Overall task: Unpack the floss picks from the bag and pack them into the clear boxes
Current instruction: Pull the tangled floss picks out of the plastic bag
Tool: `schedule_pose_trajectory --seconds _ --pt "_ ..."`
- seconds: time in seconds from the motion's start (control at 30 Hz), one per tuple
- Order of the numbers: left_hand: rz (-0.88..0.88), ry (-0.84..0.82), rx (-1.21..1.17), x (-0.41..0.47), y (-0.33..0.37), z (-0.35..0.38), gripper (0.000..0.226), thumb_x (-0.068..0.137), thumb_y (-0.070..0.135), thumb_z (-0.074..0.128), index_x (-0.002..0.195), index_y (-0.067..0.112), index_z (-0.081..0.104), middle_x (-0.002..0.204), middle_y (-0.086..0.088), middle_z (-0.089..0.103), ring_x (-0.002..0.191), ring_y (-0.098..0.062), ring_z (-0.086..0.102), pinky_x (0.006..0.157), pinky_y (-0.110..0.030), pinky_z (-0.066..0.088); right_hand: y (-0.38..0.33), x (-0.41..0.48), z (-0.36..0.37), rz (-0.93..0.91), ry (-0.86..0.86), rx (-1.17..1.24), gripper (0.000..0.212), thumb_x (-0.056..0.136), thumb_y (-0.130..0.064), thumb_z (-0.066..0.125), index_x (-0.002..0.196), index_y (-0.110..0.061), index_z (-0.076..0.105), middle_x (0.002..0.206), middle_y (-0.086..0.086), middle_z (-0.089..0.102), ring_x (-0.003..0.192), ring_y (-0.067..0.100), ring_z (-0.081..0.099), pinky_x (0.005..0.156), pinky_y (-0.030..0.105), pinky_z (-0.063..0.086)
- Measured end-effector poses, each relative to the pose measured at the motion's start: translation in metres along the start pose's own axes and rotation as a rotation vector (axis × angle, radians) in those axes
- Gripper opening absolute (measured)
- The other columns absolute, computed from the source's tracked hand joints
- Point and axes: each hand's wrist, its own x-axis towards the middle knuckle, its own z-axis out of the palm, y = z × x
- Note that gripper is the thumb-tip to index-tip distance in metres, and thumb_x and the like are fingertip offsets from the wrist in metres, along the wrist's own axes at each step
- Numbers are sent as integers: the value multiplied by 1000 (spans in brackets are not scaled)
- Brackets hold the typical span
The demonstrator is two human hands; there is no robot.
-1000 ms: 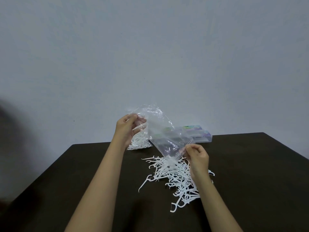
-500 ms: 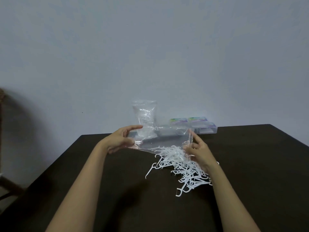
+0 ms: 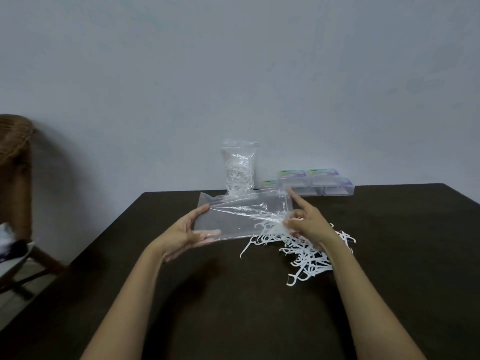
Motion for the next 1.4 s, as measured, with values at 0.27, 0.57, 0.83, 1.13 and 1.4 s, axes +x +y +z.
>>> schedule_pose_trajectory --seconds 0.27,0.57,0.83,1.13,1.4 --pt "29 433 439 -54 -25 -32 79 80 -8 63 144 20 26 149 -1 23 116 -16 47 90 -24 46 0 53 103 -203 103 -615 36 84 6 52 115 -11 56 89 9 58 80 22 58 72 29 51" --pt "-381 905 1053 -57 -57 -56 77 85 45 59 145 15 22 152 -13 18 141 -31 14 115 -51 1 34 64 177 -288 -212 -1326 40 97 -40 36 131 -24 50 136 8 41 126 27 33 100 44 28" --pt "-487 996 1150 -34 -51 -38 78 89 52 47 144 4 20 152 -23 -18 136 -43 -24 111 -54 -7 29 90 155 -275 -50 -1164 46 96 -40 40 139 -25 38 147 7 31 137 24 21 108 46 20" --pt "216 775 983 61 -42 15 45 94 22 47 135 7 35 153 -18 9 144 -29 -9 117 -38 0 20 135 92 -87 267 -530 43 89 -10 53 131 -4 46 133 16 50 124 28 45 101 34 36" --pt "236 633 633 139 -45 37 48 90 9 53 134 4 35 137 -11 38 128 -22 39 99 -16 25 32 166 68 -14 164 -262 51 87 -8 60 133 -4 40 129 8 51 61 10 63 58 19 48"
